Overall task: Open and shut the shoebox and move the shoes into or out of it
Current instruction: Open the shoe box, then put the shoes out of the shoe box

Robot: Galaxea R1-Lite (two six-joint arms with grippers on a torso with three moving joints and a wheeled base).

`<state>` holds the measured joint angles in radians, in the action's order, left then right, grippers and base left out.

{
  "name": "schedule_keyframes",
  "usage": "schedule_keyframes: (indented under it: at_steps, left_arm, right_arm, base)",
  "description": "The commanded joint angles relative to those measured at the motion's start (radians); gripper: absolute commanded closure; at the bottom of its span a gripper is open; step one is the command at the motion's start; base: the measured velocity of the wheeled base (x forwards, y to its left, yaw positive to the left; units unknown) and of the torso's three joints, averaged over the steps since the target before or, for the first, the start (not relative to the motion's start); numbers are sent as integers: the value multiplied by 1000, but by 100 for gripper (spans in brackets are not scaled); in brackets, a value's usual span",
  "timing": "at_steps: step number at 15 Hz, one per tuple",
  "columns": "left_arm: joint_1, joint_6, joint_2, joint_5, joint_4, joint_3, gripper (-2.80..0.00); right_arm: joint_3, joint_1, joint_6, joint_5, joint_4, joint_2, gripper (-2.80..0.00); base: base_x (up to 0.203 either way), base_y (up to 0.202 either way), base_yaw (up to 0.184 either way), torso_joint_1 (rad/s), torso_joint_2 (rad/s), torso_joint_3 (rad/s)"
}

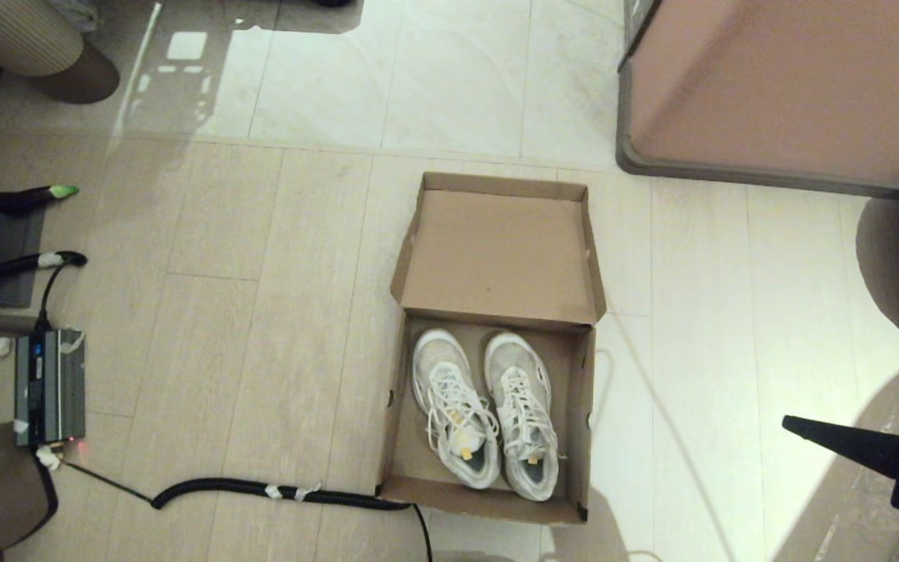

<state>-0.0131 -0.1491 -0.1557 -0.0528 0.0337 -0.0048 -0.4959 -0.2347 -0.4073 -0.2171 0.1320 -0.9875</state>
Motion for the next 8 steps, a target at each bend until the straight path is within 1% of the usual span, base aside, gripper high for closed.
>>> schedule_keyframes:
  at_steps: [1,2,3,4,6,8]
  left_arm:
    - [5,31,150,9,-34,4,0]
    - [5,68,156,36,-38,5,0]
    - [5,97,156,49,-37,5,0]
    - [5,111,156,51,-35,5,0]
    - [5,111,156,51,-35,5,0]
    - [5,111,156,51,-35,5,0]
  right_arm:
    - [19,0,16,57,-14,78,0]
    - [37,0,34,79,-14,94,0]
    - [59,0,68,109,-14,111,0]
    - [80,0,98,126,-14,138,0]
    - [136,0,140,135,-18,199,0]
    - [153,0,152,147,-53,244,0]
  base:
    - [0,0,0,0,0,0]
    - [0,0,0,0,0,0]
    - [0,0,0,0,0,0]
    - [0,0,0,0,0,0]
    - [0,0,0,0,0,0]
    - [0,0,0,0,0,0]
